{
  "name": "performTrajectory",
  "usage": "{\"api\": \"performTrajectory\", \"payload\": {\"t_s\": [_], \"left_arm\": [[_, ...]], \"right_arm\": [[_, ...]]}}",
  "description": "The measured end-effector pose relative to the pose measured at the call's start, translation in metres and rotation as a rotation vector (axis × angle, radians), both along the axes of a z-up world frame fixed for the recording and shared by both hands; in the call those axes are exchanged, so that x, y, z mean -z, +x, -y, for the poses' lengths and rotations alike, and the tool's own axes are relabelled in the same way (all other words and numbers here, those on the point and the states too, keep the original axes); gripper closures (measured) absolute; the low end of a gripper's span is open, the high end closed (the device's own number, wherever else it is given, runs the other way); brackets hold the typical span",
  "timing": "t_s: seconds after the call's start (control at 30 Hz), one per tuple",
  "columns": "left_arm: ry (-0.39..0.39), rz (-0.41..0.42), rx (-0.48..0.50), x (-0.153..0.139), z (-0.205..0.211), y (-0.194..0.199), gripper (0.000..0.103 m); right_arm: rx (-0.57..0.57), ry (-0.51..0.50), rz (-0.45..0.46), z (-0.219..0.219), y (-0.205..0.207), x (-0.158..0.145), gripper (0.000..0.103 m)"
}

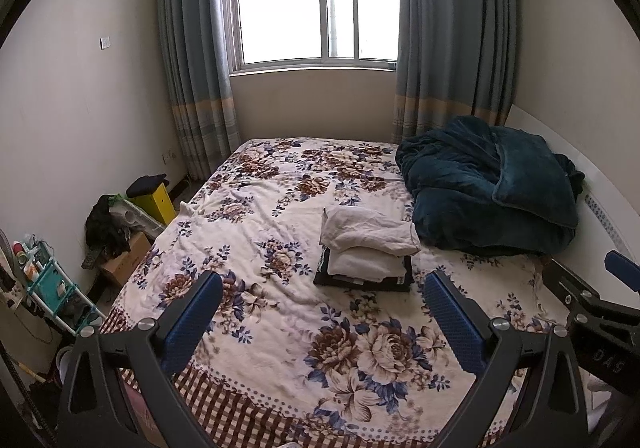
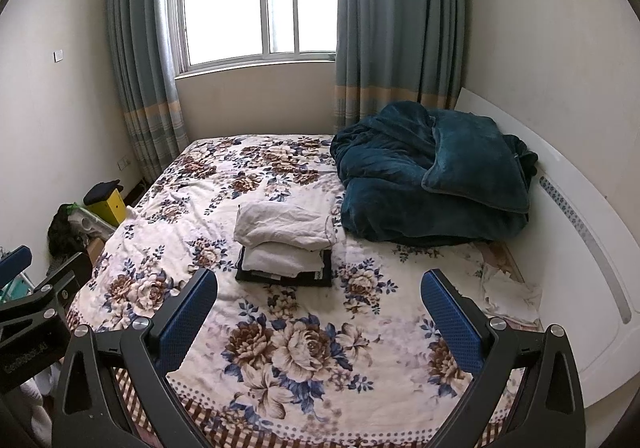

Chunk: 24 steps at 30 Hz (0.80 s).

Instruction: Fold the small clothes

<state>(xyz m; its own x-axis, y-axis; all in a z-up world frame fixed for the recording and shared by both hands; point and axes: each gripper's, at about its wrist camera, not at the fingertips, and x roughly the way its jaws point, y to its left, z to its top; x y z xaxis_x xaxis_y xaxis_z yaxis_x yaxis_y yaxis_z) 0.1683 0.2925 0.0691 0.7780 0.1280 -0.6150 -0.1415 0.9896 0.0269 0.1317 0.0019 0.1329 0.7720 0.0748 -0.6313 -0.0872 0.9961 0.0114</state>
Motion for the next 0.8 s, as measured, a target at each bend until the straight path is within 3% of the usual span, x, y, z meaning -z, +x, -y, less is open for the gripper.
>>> {"api": "performTrajectory", "payload": {"t_s": [0.8], "left_arm": [[0.001,0.007,0.003,0.0001,0.0031,0.0021,0.0]], "right_arm": [[0.005,0.001,0.008,-0.0002,0.001,-0.0004,0.0]]}}
